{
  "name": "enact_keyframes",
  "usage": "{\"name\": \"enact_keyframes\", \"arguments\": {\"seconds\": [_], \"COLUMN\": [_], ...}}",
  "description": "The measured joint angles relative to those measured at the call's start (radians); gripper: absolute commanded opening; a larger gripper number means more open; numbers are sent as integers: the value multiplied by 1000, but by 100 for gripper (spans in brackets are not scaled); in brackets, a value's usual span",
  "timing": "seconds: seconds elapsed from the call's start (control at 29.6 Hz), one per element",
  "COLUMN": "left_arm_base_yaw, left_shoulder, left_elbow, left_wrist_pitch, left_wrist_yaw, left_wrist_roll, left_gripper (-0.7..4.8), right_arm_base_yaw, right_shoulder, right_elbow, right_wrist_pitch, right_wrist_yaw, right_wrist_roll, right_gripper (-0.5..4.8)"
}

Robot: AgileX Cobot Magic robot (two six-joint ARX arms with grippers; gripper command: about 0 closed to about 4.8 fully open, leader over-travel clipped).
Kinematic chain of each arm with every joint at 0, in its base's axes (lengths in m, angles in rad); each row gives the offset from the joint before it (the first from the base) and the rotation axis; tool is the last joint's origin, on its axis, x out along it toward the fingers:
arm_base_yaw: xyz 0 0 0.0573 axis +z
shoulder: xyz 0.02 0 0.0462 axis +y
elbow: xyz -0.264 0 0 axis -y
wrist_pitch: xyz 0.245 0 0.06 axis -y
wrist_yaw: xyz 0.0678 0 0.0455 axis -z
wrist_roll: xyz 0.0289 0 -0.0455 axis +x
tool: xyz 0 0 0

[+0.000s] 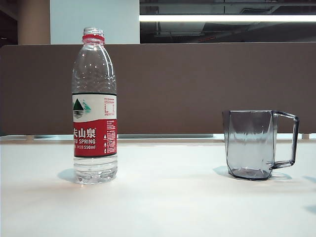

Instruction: Pick up the mineral water bottle with the left hand on the table and pour water into the mug until it's half full.

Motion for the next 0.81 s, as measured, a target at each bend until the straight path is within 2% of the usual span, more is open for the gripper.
{"name": "enact_keyframes", "arguments": {"seconds": [0.17, 0.2, 0.24, 0.3, 0.34, 0.37, 0.41, 0.61, 0.81], "left_arm_base_yaw": [-98, -115, -132, -167, -183, -193, -203, -224, -225], "left_shoulder": [153, 169, 180, 206, 210, 212, 212, 212, 273], "left_elbow": [87, 93, 98, 109, 109, 108, 108, 108, 108], "left_wrist_pitch": [3, -1, -1, 4, 3, 0, 0, 0, 24], "left_wrist_yaw": [31, 32, 32, 34, 40, 50, 60, 168, 217], "left_wrist_roll": [-33, -34, -36, -40, -41, -40, -40, -5, 24], "left_gripper": [-3, 14, 55, 203, 283, 394, 479, 479, 479], "right_arm_base_yaw": [76, 90, 99, 119, 126, 136, 144, 158, 159], "right_shoulder": [0, 0, 0, 0, 0, 0, 0, 0, 0], "right_elbow": [1, 1, 2, 2, 2, 2, 2, 4, 4], "right_wrist_pitch": [-48, -61, -71, -91, -100, -108, -118, -158, -212], "right_wrist_yaw": [48, 48, 50, 50, 50, 50, 50, 27, -14], "right_wrist_roll": [0, 0, 0, 0, 0, 0, 0, 0, 0], "right_gripper": [-3, -3, -3, -3, -2, -2, -2, -2, -2]}}
